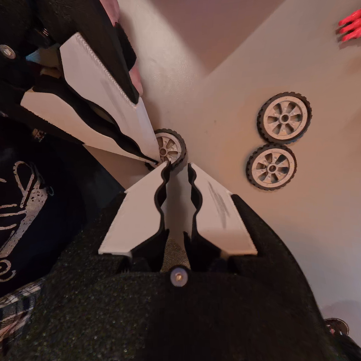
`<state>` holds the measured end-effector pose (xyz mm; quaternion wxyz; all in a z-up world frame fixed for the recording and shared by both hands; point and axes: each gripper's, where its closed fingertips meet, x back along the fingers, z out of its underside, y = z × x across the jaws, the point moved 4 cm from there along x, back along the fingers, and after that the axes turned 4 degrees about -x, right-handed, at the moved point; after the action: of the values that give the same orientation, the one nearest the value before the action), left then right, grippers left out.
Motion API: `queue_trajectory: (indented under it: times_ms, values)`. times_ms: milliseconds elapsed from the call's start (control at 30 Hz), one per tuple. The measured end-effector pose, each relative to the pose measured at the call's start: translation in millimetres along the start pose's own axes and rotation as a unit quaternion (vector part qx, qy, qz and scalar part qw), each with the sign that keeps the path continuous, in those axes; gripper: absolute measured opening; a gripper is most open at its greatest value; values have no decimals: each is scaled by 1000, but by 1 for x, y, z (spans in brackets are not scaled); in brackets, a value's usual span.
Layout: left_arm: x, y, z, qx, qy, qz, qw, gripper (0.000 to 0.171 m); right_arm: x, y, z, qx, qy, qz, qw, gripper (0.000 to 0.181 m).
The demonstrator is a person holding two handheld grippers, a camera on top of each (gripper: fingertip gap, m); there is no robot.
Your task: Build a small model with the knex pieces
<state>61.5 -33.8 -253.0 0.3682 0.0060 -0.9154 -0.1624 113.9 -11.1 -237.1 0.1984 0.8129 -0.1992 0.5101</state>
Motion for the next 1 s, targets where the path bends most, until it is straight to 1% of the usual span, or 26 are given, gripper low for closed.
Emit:
queue_trajectory:
  times_ms: [200, 367, 567, 667, 833, 933, 967, 1000]
  values:
    - [0, 1, 0, -1, 1, -4, 1000, 0, -1, -2, 1, -6, 5, 13, 1000, 16]
    - [-1, 1, 1, 0, 2, -5, 1000, 0, -3, 0, 4, -6, 2, -11, 1000, 7]
    - [-4, 3, -2, 2, 5, -12, 1000, 0, -4, -6, 7, -9, 11, -11, 1000, 3]
    - [-7, 3, -4, -2, 7, -20, 1000, 0, -5, -10, 9, -12, 16, -11, 1000, 2]
    - [-7, 3, -5, 2, 6, -12, 1000, 0, -5, -11, 8, -14, 17, -11, 1000, 1]
    - [-7, 3, -5, -2, 5, -12, 1000, 0, -5, -11, 8, -20, 5, -20, 1000, 1]
    - [-7, 3, -5, -1, 4, -10, 1000, 0, -5, -11, 8, -22, -2, -24, 999, 2]
    - [-7, 3, -5, -2, 4, -10, 1000, 0, -4, -11, 8, -24, -11, -21, 999, 8]
